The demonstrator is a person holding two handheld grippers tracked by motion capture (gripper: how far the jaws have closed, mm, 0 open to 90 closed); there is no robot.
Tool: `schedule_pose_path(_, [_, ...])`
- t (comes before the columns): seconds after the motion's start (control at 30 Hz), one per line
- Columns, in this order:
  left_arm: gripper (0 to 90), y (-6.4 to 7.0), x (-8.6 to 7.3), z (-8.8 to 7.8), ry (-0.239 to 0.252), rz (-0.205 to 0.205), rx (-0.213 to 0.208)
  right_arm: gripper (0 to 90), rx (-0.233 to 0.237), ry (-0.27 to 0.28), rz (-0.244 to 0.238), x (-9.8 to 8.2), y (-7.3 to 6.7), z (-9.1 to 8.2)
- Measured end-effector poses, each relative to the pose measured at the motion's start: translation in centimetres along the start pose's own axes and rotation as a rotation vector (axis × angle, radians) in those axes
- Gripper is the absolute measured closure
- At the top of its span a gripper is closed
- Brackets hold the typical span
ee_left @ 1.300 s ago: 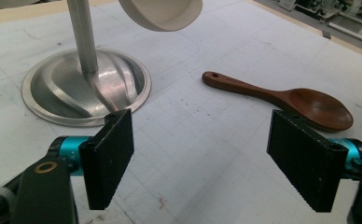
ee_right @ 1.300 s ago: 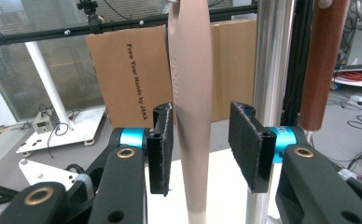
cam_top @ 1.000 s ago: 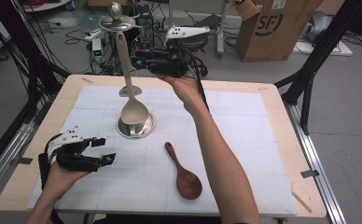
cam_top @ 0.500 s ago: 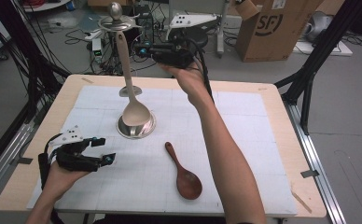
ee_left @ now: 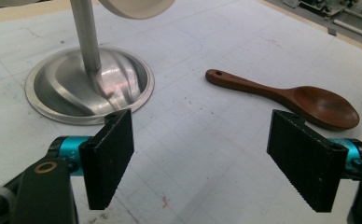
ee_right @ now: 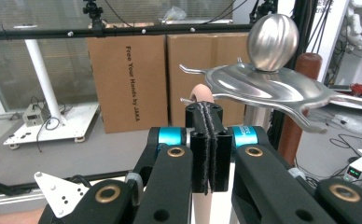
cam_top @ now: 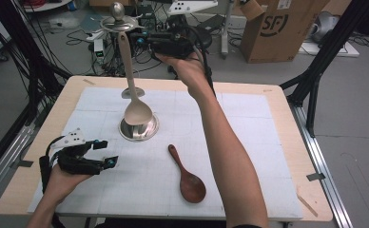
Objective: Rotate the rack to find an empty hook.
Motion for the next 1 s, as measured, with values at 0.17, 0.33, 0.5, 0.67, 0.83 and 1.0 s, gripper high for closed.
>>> schedule_pose_path(0.17, [23.5, 0.0, 0.0, 0.0, 0.002, -0.002, -0.002, 89.3, 0.001, -0.009, -0.001, 0.0, -0.2, 0.8])
schedule_pose_path(0.33, [23.5, 0.0, 0.1, -0.1, 0.007, -0.003, -0.002, 89.3, 0.006, -0.014, -0.008, 0.0, -0.3, 1.4])
schedule_pose_path(0.5, [23.5, 0.0, 0.1, -0.1, 0.007, 0.0, -0.002, 89.3, 0.008, -0.014, -0.018, 0.0, -0.7, 1.8])
schedule_pose_path(0.67, [23.5, 0.0, 0.1, -0.1, 0.008, -0.004, -0.001, 89.4, 0.007, -0.014, -0.024, -0.1, -1.0, 2.3])
schedule_pose_path(0.83, [23.5, 0.0, 0.1, -0.1, 0.009, -0.002, 0.0, 89.4, 0.006, -0.024, -0.034, -0.2, -1.2, 2.9])
schedule_pose_path(1.0, [23.5, 0.0, 0.1, -0.2, 0.014, -0.006, 0.001, 89.3, 0.026, -0.029, -0.037, -0.3, -1.3, 2.9])
Point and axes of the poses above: each handheld gripper's, and its own axes: z roughly forward along the jaws, x roughly out of its top, y roughly to its right, the point moved 9 cm from there along z, roughly forward along the jaws, and after that the axes turned 8 degrees about z, right-handed, at the moved point
